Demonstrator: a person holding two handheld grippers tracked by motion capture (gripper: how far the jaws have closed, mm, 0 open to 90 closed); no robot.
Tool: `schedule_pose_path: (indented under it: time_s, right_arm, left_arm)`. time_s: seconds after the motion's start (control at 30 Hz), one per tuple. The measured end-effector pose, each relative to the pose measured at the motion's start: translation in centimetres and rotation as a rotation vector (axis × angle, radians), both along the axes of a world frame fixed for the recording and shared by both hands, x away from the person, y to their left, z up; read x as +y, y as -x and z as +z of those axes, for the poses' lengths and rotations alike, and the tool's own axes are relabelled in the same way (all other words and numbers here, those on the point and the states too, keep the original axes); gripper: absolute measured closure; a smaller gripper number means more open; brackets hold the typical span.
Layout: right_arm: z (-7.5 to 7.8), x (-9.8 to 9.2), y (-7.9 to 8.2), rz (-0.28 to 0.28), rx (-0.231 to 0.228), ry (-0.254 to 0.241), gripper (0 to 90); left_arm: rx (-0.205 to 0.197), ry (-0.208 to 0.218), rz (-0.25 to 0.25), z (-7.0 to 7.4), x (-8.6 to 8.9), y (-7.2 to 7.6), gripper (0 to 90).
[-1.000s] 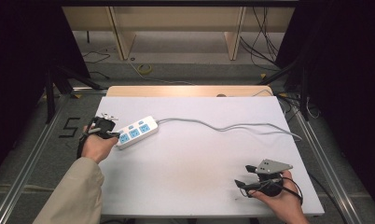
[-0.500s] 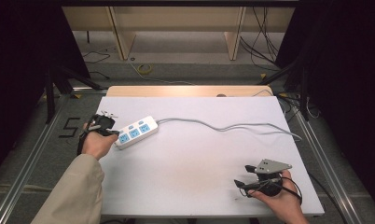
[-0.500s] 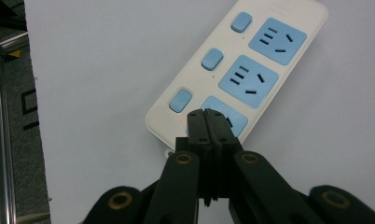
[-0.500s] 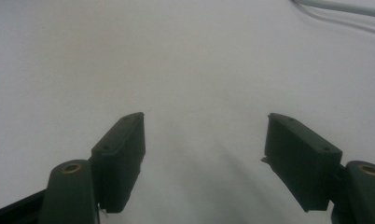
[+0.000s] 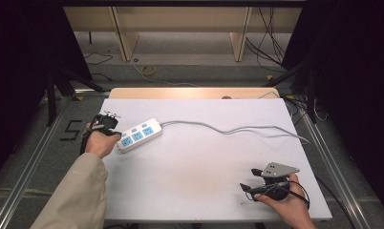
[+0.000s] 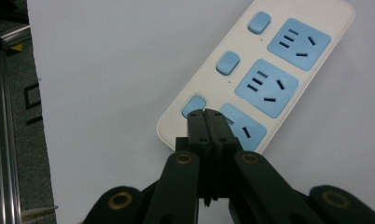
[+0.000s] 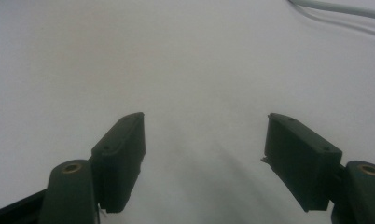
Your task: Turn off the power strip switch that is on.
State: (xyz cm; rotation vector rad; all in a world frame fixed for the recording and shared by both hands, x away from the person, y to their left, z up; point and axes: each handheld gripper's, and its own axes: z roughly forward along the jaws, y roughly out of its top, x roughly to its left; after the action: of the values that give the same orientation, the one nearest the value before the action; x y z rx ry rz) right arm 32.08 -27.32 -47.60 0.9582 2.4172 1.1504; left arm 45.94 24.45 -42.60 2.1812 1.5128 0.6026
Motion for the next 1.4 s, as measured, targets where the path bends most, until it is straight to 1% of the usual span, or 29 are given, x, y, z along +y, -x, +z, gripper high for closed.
schedule_pose_path:
  time_s: [0.2, 0.23, 0.33, 0.4, 0.53, 0.57, 0.63, 0.73, 0.83, 0.93, 1.2, 1.4]
  right_arm:
    - [0.0, 0.0, 0.0, 0.003, 0.000, 0.002, 29.8]
    - [0.0, 0.0, 0.0, 0.001, 0.000, -0.001, 29.8]
    - [0.1, 0.0, 0.0, 0.003, -0.002, -0.004, 29.9]
    - [0.1, -0.1, 0.0, -0.001, 0.001, -0.007, 29.9]
    - [0.1, 0.0, 0.0, 0.001, 0.001, -0.007, 29.8]
    - [0.1, 0.0, 0.0, 0.001, 0.001, -0.007, 29.8]
    - [0.0, 0.0, 0.0, 0.002, 0.001, -0.006, 29.8]
    - [0.0, 0.0, 0.0, 0.003, 0.001, -0.007, 29.8]
    - [0.0, 0.0, 0.0, 0.004, 0.002, -0.007, 29.8]
    - [0.0, 0.0, 0.0, 0.005, 0.000, -0.007, 29.8]
    - [0.1, 0.0, 0.0, 0.005, -0.001, -0.009, 29.8]
    - [0.1, 0.0, 0.0, 0.006, -0.001, -0.008, 29.8]
  left_arm:
    - [-0.003, -0.009, -0.006, 0.2, -0.1, -0.3, 89.7]
    - [-0.001, -0.021, -0.013, 0.3, -0.1, -0.5, 89.8]
    - [-0.006, -0.026, -0.014, 0.3, -0.2, -0.6, 89.8]
    - [-0.001, -0.050, -0.028, 0.4, -0.4, -0.8, 89.8]
    - [-0.002, -0.052, -0.035, 0.4, -0.6, -1.0, 89.8]
    - [-0.005, -0.043, -0.029, 0.4, -0.6, -1.1, 89.8]
    - [-0.006, -0.041, -0.026, 0.4, -0.6, -1.3, 89.8]
    - [0.001, -0.050, -0.030, 0.5, -0.6, -1.4, 89.8]
    - [0.000, -0.050, -0.029, 0.6, -0.7, -1.5, 89.8]
    - [0.000, -0.060, -0.035, 0.8, -0.8, -1.7, 89.8]
    - [0.000, -0.063, -0.034, 1.0, -0.9, -2.1, 89.8]
    - [0.010, -0.065, -0.034, 0.9, -0.7, -2.2, 89.7]
